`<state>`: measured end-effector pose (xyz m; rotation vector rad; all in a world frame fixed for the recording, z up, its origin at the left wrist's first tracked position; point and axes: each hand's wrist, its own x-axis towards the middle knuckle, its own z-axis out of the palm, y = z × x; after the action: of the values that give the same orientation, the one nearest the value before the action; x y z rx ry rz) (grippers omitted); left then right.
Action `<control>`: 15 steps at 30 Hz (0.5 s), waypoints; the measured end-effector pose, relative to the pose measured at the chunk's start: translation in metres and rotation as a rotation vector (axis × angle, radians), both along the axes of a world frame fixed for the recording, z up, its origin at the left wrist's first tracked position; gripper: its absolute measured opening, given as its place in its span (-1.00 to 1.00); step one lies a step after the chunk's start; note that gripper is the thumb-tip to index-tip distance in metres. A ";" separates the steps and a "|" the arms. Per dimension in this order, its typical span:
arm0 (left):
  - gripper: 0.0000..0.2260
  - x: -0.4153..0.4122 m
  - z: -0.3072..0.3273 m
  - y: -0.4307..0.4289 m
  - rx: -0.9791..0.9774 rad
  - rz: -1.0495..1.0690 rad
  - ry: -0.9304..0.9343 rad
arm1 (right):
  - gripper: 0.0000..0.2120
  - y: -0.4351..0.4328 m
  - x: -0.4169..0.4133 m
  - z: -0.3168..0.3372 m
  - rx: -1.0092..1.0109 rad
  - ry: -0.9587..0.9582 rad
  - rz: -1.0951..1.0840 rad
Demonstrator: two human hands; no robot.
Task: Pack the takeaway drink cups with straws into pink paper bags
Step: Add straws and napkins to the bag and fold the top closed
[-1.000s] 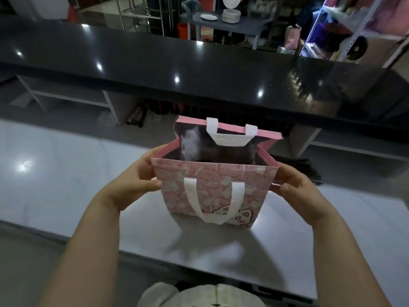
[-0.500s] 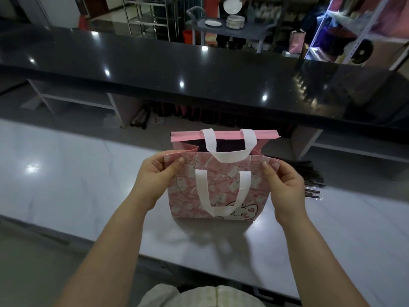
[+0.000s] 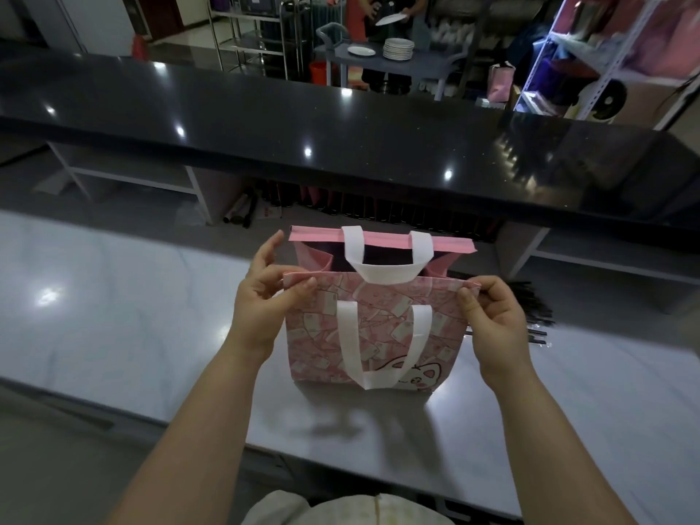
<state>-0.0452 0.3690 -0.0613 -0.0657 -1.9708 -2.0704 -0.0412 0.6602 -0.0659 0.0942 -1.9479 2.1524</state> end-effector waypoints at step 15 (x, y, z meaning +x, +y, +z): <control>-0.86 -0.025 0.004 -0.006 -0.004 -0.069 -0.068 | -0.61 0.005 -0.037 0.000 -0.023 -0.074 0.067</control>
<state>-0.0698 0.3627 -0.0570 -0.0661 -2.0393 -2.1387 -0.0786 0.6656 -0.0656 0.0783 -1.9866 2.2503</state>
